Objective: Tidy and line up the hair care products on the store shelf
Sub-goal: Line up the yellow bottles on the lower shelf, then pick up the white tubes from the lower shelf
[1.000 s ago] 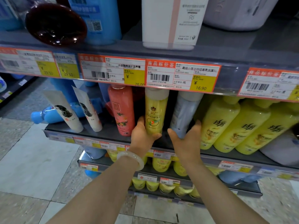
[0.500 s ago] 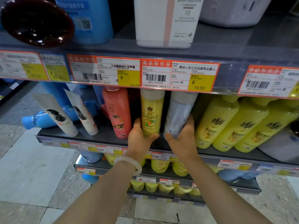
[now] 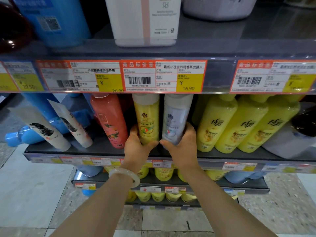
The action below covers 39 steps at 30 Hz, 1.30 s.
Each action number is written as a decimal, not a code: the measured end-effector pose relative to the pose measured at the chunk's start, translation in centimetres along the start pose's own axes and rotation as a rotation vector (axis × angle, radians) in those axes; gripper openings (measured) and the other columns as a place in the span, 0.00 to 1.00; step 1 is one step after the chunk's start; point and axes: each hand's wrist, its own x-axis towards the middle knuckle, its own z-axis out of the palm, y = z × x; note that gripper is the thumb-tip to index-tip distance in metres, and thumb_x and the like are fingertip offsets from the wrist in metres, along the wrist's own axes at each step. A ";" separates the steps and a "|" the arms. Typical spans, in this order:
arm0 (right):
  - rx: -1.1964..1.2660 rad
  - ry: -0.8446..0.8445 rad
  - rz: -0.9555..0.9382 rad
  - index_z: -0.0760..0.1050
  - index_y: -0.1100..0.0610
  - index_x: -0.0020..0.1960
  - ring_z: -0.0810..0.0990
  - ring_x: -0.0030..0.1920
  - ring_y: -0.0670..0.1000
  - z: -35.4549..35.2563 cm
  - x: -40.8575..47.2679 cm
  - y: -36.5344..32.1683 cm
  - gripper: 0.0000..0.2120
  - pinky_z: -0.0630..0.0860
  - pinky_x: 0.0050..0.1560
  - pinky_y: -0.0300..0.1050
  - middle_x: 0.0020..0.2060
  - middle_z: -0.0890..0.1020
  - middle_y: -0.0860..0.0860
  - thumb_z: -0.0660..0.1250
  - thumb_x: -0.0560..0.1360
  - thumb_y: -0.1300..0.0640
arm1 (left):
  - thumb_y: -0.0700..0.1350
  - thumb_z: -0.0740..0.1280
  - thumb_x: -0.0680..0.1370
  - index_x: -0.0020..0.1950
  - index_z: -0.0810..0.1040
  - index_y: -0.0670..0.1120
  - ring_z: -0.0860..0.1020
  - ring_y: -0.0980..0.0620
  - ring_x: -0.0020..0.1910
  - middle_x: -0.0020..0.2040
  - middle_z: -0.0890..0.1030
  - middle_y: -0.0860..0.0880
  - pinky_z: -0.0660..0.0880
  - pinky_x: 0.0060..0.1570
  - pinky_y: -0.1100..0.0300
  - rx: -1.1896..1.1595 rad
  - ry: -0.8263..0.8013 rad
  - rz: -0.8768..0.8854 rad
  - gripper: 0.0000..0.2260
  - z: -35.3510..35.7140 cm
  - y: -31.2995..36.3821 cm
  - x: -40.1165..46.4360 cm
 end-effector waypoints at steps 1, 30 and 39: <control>-0.014 0.000 -0.004 0.66 0.60 0.64 0.76 0.58 0.55 0.2 0.2 -0.1 0.37 0.77 0.57 0.51 0.57 0.74 0.58 0.79 0.59 0.60 | 0.39 0.77 0.66 0.66 0.67 0.47 0.78 0.52 0.57 0.58 0.79 0.49 0.75 0.60 0.49 -0.003 0.000 0.004 0.32 0.0 0.0 0.0; -0.001 0.038 0.078 0.62 0.63 0.69 0.71 0.64 0.55 -1.2 -4.9 0.6 0.32 0.68 0.65 0.45 0.63 0.70 0.58 0.72 0.69 0.63 | 0.38 0.74 0.70 0.65 0.71 0.43 0.74 0.50 0.61 0.60 0.76 0.48 0.69 0.61 0.62 0.116 0.261 0.191 0.25 -0.3 -1.1 -5.0; -0.124 -0.397 -0.178 0.68 0.56 0.65 0.70 0.58 0.43 2.5 -8.1 -5.5 0.19 0.68 0.61 0.40 0.57 0.71 0.45 0.65 0.75 0.59 | 0.43 0.73 0.71 0.62 0.71 0.44 0.72 0.50 0.58 0.56 0.71 0.52 0.70 0.62 0.51 0.083 0.591 0.022 0.21 -6.9 -0.8 -6.1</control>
